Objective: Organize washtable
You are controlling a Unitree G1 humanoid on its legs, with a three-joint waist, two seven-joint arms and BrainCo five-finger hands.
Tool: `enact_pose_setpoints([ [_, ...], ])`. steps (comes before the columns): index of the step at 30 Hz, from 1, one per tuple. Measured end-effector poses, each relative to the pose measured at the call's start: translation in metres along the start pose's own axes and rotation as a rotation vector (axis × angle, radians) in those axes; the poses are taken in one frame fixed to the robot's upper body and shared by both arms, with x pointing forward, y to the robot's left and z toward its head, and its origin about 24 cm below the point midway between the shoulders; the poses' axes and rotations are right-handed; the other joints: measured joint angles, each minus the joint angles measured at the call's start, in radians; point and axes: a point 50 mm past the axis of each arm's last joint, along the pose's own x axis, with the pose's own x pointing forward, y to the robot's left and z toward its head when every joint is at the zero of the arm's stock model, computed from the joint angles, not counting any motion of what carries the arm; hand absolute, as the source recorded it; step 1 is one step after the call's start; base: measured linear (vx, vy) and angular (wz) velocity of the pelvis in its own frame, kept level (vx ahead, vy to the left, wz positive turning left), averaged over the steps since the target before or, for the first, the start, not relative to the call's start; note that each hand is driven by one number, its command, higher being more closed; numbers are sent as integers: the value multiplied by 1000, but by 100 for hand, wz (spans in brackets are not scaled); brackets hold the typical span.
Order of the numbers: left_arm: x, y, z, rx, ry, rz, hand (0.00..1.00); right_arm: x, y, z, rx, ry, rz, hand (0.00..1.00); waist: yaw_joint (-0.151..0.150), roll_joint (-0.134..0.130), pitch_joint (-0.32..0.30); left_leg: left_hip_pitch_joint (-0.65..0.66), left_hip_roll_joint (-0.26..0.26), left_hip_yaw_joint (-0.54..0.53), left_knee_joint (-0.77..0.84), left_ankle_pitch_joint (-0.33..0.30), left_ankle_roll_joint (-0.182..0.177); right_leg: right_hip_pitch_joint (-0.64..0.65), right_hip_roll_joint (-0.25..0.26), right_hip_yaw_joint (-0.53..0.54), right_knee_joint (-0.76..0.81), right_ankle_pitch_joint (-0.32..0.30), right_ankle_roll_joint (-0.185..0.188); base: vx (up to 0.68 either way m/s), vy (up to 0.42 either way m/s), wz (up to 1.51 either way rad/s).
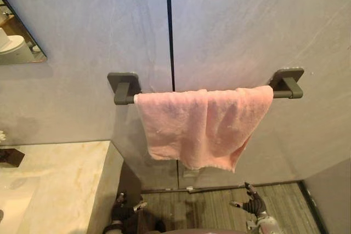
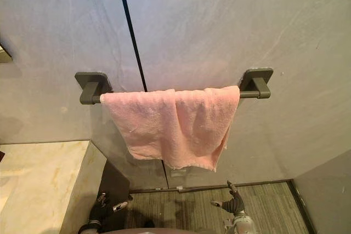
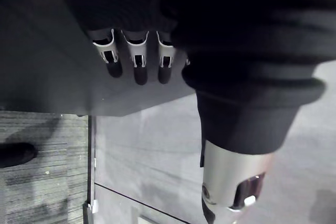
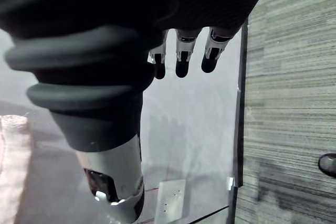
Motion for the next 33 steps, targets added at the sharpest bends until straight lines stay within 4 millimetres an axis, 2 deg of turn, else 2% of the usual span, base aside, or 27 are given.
enact_pose_setpoints([
  [4, 2, -1, 4, -1, -13, -2, 0, 5, -5, 7, -7, -20, -13, 0, 14, -4, 13, -48, 0, 34, 9, -4, 4, -92, 0, 35, 53, -14, 3, -24, 14, -26],
  [5, 6, -1, 11, 1, -33, -2, 0, 8, -5, 11, -7, -32, -15, 0, 14, 0, 32, -82, 1, 34, 44, -9, 9, -123, -4, 40, 88, -15, 7, -5, 6, -7],
  [7, 14, 0, 27, 12, -80, 1, 0, 11, 2, 19, -19, -56, 12, 0, 15, -20, 73, -180, 11, 26, 192, -63, 17, -183, -9, 47, 176, -42, 10, -32, -14, 10],
  [9, 17, 0, 37, 12, -115, 7, 0, 11, 8, 21, -17, -60, 30, 0, 15, -17, 76, -267, 38, 6, 322, -105, 23, -221, 3, 61, 228, -43, 19, -33, 8, 27],
  [10, 17, 0, 42, 9, -135, 11, 0, 11, 13, 22, -20, -66, 46, 0, 15, -13, 79, -285, 52, -6, 338, -111, 30, -236, 9, 85, 324, -91, 28, -7, 21, 53],
  [12, 18, -1, 48, 7, -161, 14, 0, 4, 20, 18, -4, -59, 62, 0, 18, -17, 78, -305, 41, -59, 380, -113, 32, -231, 1, 127, 560, -168, 54, 33, -59, 85],
  [13, 18, 0, 50, 6, -167, 18, 0, 4, 22, 18, -5, -59, 70, 0, 21, -25, 74, -320, 38, -72, 396, -113, 32, -221, 0, 144, 591, -180, 65, -8, -171, 91],
  [14, 18, -1, 51, -3, -171, 32, 0, 4, 25, 21, -12, -74, 83, 0, 41, -43, 64, -364, 29, -87, 436, -112, 31, -185, -4, 193, 602, -206, 66, -110, -234, 64],
  [15, 17, -1, 50, -15, -168, 42, 0, 5, 24, 27, -12, -97, 78, 0, 57, -50, 63, -399, 27, -95, 465, -107, 23, -149, 1, 223, 537, -258, 58, -160, -257, 55],
  [16, 17, -3, 49, -23, -162, 44, 0, 7, 22, 31, -13, -110, 73, 0, 65, -57, 60, -411, 27, -104, 471, -99, 12, -132, 7, 223, 498, -283, 40, -247, -288, 37],
  [17, 14, -7, 46, -48, -156, 54, 0, 10, 19, 38, -9, -133, 55, 0, 80, -41, 66, -435, 36, -132, 453, -68, -21, -109, 27, 218, 418, -326, 3, -329, -286, 46],
  [18, 11, -11, 44, -61, -155, 47, 0, 12, 17, 42, 1, -149, 44, 0, 78, -22, 75, -450, 44, -166, 422, -24, -37, -103, 50, 207, 378, -350, -26, -350, -281, 63],
  [19, 10, -17, 44, -72, -151, 36, 0, 13, 14, 44, -6, -153, 37, 0, 72, 11, 85, -456, 59, -195, 393, 9, -46, -110, 79, 182, 381, -339, -41, -475, -334, 90],
  [20, 8, -23, 44, -80, -156, 22, 0, 14, 10, 41, -22, -143, 30, 0, 72, 44, 96, -436, 93, -229, 266, 56, -58, -137, 122, 130, 388, -314, -77, -406, -258, 108],
  [21, 8, -25, 44, -69, -157, 12, 0, 15, 9, 39, -21, -131, 22, 0, 70, 38, 108, -429, 109, -213, 215, 23, -44, -139, 124, 74, 367, -289, -108, -467, -293, 138],
  [23, 9, -27, 50, -59, -178, 0, 0, 13, 11, 35, -6, -116, 11, 0, 60, 10, 124, -474, 96, -178, 349, 13, -32, -151, 99, -4, 363, -266, -131, -304, -198, 125],
  [24, 9, -26, 50, -56, -181, 2, 0, 13, 9, 34, -11, -111, 11, 0, 52, 1, 125, -492, 88, -134, 525, -6, -26, -156, 84, -57, 338, -235, -144, -302, -193, 109],
  [25, 7, -25, 49, -56, -181, 4, 0, 12, 8, 34, -18, -114, 12, 0, 44, -4, 128, -480, 104, -93, 640, -63, -27, -158, 84, -90, 304, -205, -149, -285, -157, 98],
  [26, 6, -24, 50, -57, -186, 6, 0, 11, 8, 33, -17, -115, 12, 0, 45, 8, 121, -462, 119, -71, 689, -101, -29, -157, 86, -103, 291, -189, -154, -230, -80, 80],
  [27, 5, -24, 49, -56, -186, 2, 0, 10, 8, 32, -19, -111, 12, 0, 42, 15, 117, -402, 152, -29, 760, -181, -41, -166, 89, -138, 263, -155, -160, -198, -20, 71],
  [28, 6, -24, 49, -55, -188, -3, 0, 11, 6, 32, -24, -111, 10, 0, 41, 22, 113, -333, 173, -7, 768, -221, -54, -177, 89, -166, 247, -133, -164, -228, 5, 74],
  [29, 7, -26, 52, -54, -196, -8, 0, 11, 5, 31, -24, -110, 7, 0, 39, 29, 108, -290, 185, 0, 761, -231, -55, -185, 89, -184, 241, -123, -163, -252, 44, 87],
  [31, 11, -33, 61, -33, -219, -42, 0, 12, 3, 32, -26, -112, 3, 0, 10, 62, 84, -193, 236, 7, 687, -233, -64, -240, 84, -269, 257, -108, -164, -203, 72, 117],
  [32, 16, -40, 70, -14, -242, -69, 0, 14, 2, 37, -24, -123, -2, 0, -18, 81, 73, -137, 265, 17, 575, -204, -67, -283, 68, -323, 288, -108, -164, -248, 191, 158],
  [33, 21, -47, 84, 15, -279, -102, 0, 19, -2, 42, -2, -129, -26, 0, -41, 82, 70, -70, 237, 30, 373, -184, -104, -334, 32, -357, 338, -101, -152, -256, 222, 147],
])
